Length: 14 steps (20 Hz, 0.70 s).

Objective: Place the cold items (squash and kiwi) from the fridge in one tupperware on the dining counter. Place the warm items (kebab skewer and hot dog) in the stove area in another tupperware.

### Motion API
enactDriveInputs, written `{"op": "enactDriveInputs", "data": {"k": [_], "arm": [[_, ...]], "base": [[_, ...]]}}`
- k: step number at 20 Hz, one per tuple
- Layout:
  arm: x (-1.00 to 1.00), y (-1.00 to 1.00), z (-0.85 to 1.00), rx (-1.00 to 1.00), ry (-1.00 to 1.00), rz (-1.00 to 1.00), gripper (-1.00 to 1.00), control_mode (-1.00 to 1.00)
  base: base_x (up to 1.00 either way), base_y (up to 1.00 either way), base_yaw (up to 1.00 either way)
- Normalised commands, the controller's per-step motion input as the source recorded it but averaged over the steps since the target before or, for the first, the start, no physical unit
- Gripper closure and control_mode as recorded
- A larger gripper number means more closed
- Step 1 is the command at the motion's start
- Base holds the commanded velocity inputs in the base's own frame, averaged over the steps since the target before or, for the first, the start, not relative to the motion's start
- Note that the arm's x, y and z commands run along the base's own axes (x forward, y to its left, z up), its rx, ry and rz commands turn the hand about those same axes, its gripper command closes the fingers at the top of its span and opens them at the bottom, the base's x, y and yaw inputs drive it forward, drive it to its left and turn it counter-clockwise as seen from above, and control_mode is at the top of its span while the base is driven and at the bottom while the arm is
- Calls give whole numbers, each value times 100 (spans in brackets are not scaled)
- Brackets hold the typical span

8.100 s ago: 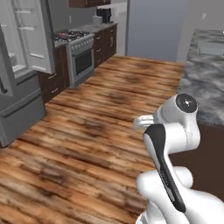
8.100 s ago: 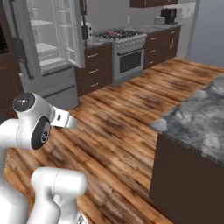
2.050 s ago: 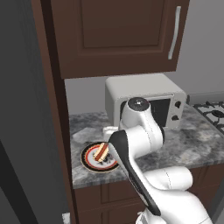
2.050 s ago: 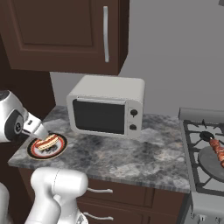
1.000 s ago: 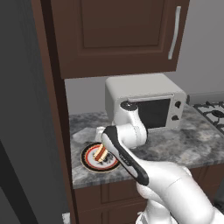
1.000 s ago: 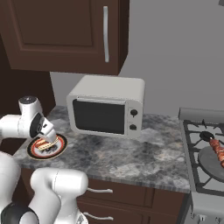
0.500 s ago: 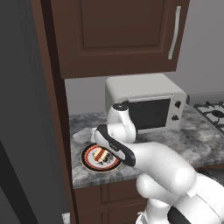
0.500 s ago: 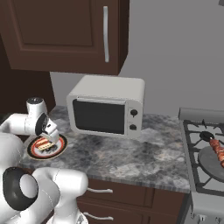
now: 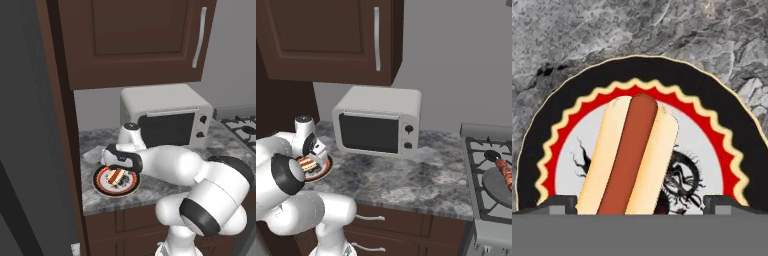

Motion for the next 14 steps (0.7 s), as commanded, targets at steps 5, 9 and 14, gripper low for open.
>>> {"op": "enactDriveInputs", "data": {"k": [5, 9, 14], "arm": [[28, 17, -34, 0, 4, 0, -100, -100], [25, 19, -39, 0, 3, 0, -100, -100], [10, 17, -42, 0, 2, 0, 100, -100]], "base": [[0, 0, 0], [0, 0, 0], [0, 0, 0]]}}
